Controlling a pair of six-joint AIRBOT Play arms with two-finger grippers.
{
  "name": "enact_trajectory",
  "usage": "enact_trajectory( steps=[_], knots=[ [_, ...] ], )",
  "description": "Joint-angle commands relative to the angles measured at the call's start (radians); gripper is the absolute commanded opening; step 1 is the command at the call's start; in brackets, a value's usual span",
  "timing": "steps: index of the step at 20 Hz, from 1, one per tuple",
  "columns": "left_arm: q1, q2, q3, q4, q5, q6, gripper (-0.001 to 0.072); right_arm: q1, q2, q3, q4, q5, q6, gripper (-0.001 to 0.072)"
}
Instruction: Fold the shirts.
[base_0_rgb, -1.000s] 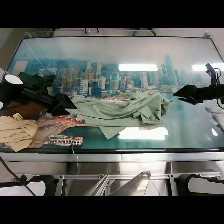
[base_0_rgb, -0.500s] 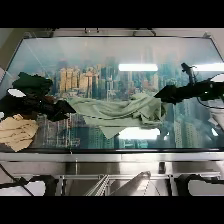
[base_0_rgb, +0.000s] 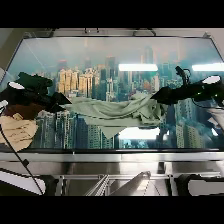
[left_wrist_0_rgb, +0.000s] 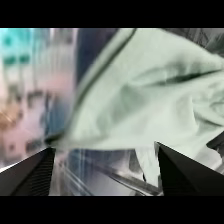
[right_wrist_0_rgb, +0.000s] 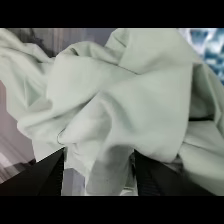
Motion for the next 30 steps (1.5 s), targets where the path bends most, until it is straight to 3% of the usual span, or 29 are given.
enact_trajectory(
  steps=[1, 9, 10, 11, 12, 13, 16, 20, 24, 28, 30],
  knots=[
    [-0.001, -0.091, 0.128, 0.001, -0.018, -0.018, 0.0525, -0.01, -0.004, 0.001, 0.001, -0.016, 0.016, 0.0474],
    [-0.097, -0.215, 0.244, -0.008, -0.061, -0.036, 0.0515, 0.099, -0.068, 0.002, 0.04, -0.091, 0.015, 0.0449],
    [-0.115, -0.219, 0.267, -0.008, -0.061, -0.037, 0.0423, 0.102, -0.069, 0.002, 0.054, -0.094, 0.014, 0.0334],
    [-0.133, -0.22, 0.29, -0.008, -0.061, -0.036, 0.0158, 0.103, -0.068, 0.002, 0.073, -0.09, -0.001, 0.0151],
    [-0.146, -0.22, 0.313, -0.009, -0.067, -0.04, 0.0013, 0.102, -0.067, 0.002, 0.09, -0.079, -0.004, 0.0101],
    [-0.158, -0.219, 0.341, -0.009, -0.086, -0.061, 0.0016, 0.1, -0.061, 0.003, 0.106, -0.058, -0.014, 0.0024],
    [-0.167, -0.173, 0.462, -0.039, -0.202, -0.094, 0.0015, 0.083, 0.015, 0.051, 0.117, 0.051, -0.034, 0.0024],
    [-0.15, 0.043, 0.645, -0.275, -0.259, -0.091, 0.0015, -0.012, 0.261, 0.227, 0.132, 0.103, -0.006, 0.0024],
    [-0.148, 0.335, 0.88, -0.307, -0.174, -0.146, 0.0015, -0.145, 0.563, 0.375, 0.132, 0.102, 0.005, 0.0023],
    [-0.118, 0.747, 0.75, -0.232, 0.032, -0.144, 0.0018, -0.265, 0.867, 0.397, 0.127, 0.049, -0.013, 0.0024],
    [-0.053, 0.897, 0.687, -0.212, 0.033, -0.145, 0.0019, -0.309, 0.979, 0.397, 0.124, 0.042, -0.023, 0.0024]
  ],
)
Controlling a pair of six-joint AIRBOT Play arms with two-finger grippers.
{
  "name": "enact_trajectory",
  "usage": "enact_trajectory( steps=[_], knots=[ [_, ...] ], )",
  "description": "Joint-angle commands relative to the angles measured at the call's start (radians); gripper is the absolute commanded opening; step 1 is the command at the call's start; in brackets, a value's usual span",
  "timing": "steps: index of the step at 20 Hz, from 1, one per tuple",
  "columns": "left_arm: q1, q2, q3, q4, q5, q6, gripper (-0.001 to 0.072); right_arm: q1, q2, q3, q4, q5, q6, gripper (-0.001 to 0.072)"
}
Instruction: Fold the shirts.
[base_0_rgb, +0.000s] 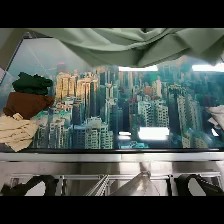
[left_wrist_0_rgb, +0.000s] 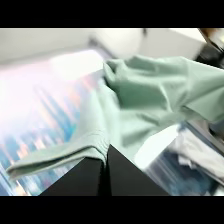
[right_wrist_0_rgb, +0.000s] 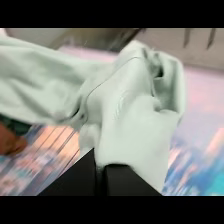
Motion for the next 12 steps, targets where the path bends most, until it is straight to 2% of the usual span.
enact_trajectory(
  steps=[1, 4, 6, 9, 12],
  knots=[
    [0.092, 0.274, -0.076, 0.039, 0.043, -0.008, 0.0019, -0.079, 0.211, 0.016, -0.01, -0.027, -0.013, 0.0024],
    [0.179, 0.31, -0.103, 0.031, -0.074, -0.013, 0.0019, -0.08, 0.241, 0.014, -0.015, 0.01, 0.012, 0.0024],
    [0.189, 0.251, -0.138, -0.015, -0.162, -0.022, 0.0019, -0.079, 0.191, -0.008, 0.003, 0.072, 0.05, 0.0024],
    [0.101, 0.115, -0.251, -0.037, -0.206, -0.005, 0.0019, -0.077, 0.093, -0.137, 0.031, 0.143, 0.063, 0.0025],
    [-0.044, -0.083, -0.384, 0.018, -0.195, 0.073, 0.0018, -0.062, 0.021, -0.383, 0.027, 0.1, 0.03, 0.0027]
  ],
)
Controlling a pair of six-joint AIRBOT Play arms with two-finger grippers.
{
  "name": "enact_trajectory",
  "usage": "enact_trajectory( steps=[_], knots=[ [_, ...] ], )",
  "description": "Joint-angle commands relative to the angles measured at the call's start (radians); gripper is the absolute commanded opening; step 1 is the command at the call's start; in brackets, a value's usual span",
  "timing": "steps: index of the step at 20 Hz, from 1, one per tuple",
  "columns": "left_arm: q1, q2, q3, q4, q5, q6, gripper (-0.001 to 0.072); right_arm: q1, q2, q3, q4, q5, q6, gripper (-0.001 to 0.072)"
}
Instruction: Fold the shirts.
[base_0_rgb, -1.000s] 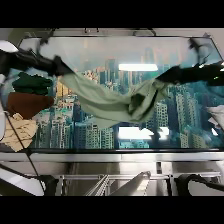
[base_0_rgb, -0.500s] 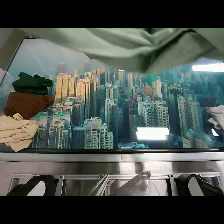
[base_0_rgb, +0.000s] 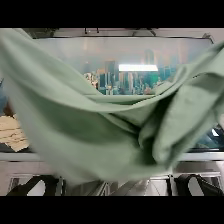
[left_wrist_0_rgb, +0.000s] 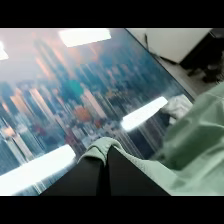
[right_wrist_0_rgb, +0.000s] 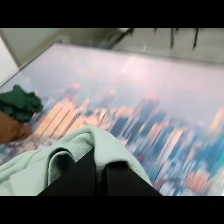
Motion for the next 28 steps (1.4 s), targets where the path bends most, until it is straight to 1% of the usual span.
enact_trajectory(
  steps=[1, 2, 3, 4, 5, 6, 8, 11, 12, 14, 16, 20, 23, 27, 28],
  knots=[
    [-0.157, -0.23, -0.15, 0.084, 0.011, 0.111, 0.0016, 0.014, -0.085, -0.288, 0.01, -0.057, -0.035, 0.0032],
    [-0.188, -0.29, -0.179, 0.12, 0.042, 0.158, 0.0018, 0.016, -0.105, -0.362, 0.01, -0.109, -0.054, 0.0032],
    [-0.215, -0.364, -0.2, 0.179, 0.095, 0.179, 0.0055, 0.02, -0.132, -0.444, 0.01, -0.179, -0.081, 0.005],
    [-0.231, -0.446, -0.203, 0.232, 0.148, 0.178, 0.0349, 0.019, -0.168, -0.512, 0.007, -0.253, -0.102, 0.0288],
    [-0.232, -0.517, -0.194, 0.251, 0.175, 0.178, 0.0642, 0.019, -0.211, -0.552, -0.003, -0.305, -0.102, 0.0535],
    [-0.22, -0.584, -0.17, 0.257, 0.181, 0.167, 0.0714, 0.019, -0.253, -0.562, -0.026, -0.325, -0.102, 0.0554],
    [-0.179, -0.687, -0.101, 0.255, 0.136, 0.128, 0.0714, 0.018, -0.33, -0.559, -0.054, -0.337, -0.102, 0.0554],
    [-0.132, -0.764, -0.035, 0.253, 0.013, 0.071, 0.0712, 0.019, -0.421, -0.553, -0.062, -0.36, -0.106, 0.0554],
    [-0.13, -0.771, -0.044, 0.252, -0.024, 0.062, 0.0712, 0.019, -0.449, -0.553, -0.086, -0.369, -0.106, 0.0554],
    [-0.154, -0.759, -0.12, 0.237, -0.048, 0.064, 0.0712, 0.019, -0.504, -0.553, -0.149, -0.369, -0.1, 0.0554],
    [-0.202, -0.746, -0.211, 0.227, -0.033, 0.077, 0.0712, 0.019, -0.557, -0.553, -0.201, -0.364, -0.089, 0.0553],
    [-0.304, -0.747, -0.334, 0.226, 0.04, 0.084, 0.0711, 0.021, -0.633, -0.553, -0.213, -0.37, -0.094, 0.0553],
    [-0.376, -0.749, -0.378, 0.226, 0.116, 0.085, 0.0699, 0.023, -0.696, -0.553, -0.214, -0.37, -0.094, 0.0545],
    [-0.467, -0.783, -0.378, 0.226, 0.133, 0.073, 0.0693, 0.07, -0.741, -0.553, -0.212, -0.419, -0.109, 0.0544],
    [-0.484, -0.792, -0.378, 0.227, 0.133, 0.072, 0.0693, 0.09, -0.746, -0.553, -0.212, -0.438, -0.109, 0.0503]
  ],
)
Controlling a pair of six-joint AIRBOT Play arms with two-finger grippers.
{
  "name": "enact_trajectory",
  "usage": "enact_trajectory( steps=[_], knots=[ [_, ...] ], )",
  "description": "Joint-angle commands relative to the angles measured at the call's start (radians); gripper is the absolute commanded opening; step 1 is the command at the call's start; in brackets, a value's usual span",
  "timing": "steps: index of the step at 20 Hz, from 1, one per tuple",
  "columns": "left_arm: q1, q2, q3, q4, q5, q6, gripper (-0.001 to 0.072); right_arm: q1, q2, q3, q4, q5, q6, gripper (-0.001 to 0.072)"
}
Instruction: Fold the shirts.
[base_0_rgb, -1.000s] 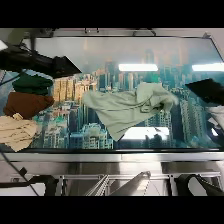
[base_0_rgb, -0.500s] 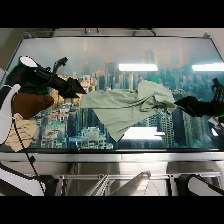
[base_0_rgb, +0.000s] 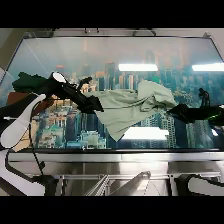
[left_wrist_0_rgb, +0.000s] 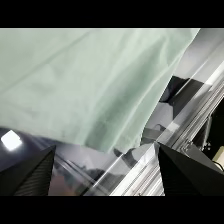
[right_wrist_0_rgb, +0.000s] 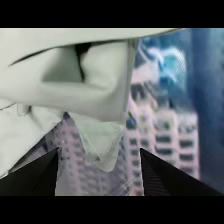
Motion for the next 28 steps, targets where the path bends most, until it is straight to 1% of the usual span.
enact_trajectory(
  steps=[1, 4, 8, 10, 11, 12, 13, 14, 15, 17, 20, 21, 23, 24, 25, 27, 28],
  knots=[
    [-0.08, -0.031, -0.01, 0.003, 0.023, -0.02, 0.0693, 0.054, -0.031, 0.0, -0.003, -0.056, -0.011, 0.046],
    [-0.117, -0.057, -0.01, 0.003, 0.031, -0.036, 0.0693, 0.1, -0.034, 0.002, 0.0, -0.094, -0.01, 0.046],
    [-0.124, -0.095, -0.01, 0.005, 0.018, -0.08, 0.0693, 0.119, -0.042, 0.024, 0.0, -0.096, -0.01, 0.0459],
    [-0.125, -0.111, -0.01, -0.002, 0.025, -0.089, 0.0693, 0.12, -0.049, 0.037, 0.0, -0.094, -0.003, 0.0456],
    [-0.132, -0.117, -0.01, -0.021, 0.035, -0.089, 0.0692, 0.119, -0.052, 0.039, 0.0, -0.094, -0.003, 0.0419],
    [-0.133, -0.119, -0.01, -0.039, 0.059, -0.087, 0.0691, 0.119, -0.059, 0.043, 0.0, -0.093, -0.003, 0.0288],
    [-0.137, -0.119, -0.008, -0.057, 0.086, -0.087, 0.0617, 0.121, -0.067, 0.047, 0.0, -0.092, -0.002, 0.0231],
    [-0.14, -0.119, 0.004, -0.06, 0.109, -0.087, 0.0267, 0.121, -0.07, 0.047, 0.0, -0.091, -0.003, 0.0129],
    [-0.14, -0.119, 0.024, -0.062, 0.128, -0.084, 0.0017, 0.122, -0.07, 0.048, 0.0, -0.083, -0.003, 0.0025],
    [-0.126, -0.114, 0.093, -0.105, 0.114, -0.084, 0.0016, 0.121, -0.064, 0.065, 0.007, -0.016, -0.024, 0.0023],
    [-0.091, -0.032, 0.235, -0.157, 0.046, -0.084, 0.0015, 0.114, 0.037, 0.157, 0.057, 0.169, -0.03, 0.0022],
    [-0.072, 0.021, 0.302, -0.156, 0.011, -0.084, 0.0015, 0.103, 0.099, 0.213, 0.121, 0.229, -0.031, 0.0022],
    [-0.023, 0.146, 0.453, -0.156, -0.041, -0.096, 0.0015, 0.049, 0.26, 0.378, 0.368, 0.291, -0.075, 0.0022],
    [0.012, 0.21, 0.544, -0.155, -0.046, -0.117, 0.0016, 0.012, 0.328, 0.472, 0.472, 0.274, -0.097, 0.0022],
    [0.055, 0.265, 0.64, -0.153, -0.04, -0.142, 0.0016, -0.027, 0.386, 0.569, 0.527, 0.222, -0.099, 0.0022],
    [0.156, 0.348, 0.798, -0.154, -0.036, -0.2, 0.0017, -0.107, 0.488, 0.744, 0.521, 0.061, -0.089, 0.0021],
    [0.218, 0.414, 0.811, -0.154, -0.016, -0.206, 0.0017, -0.141, 0.529, 0.797, 0.509, -0.002, -0.07, 0.0021]
  ],
)
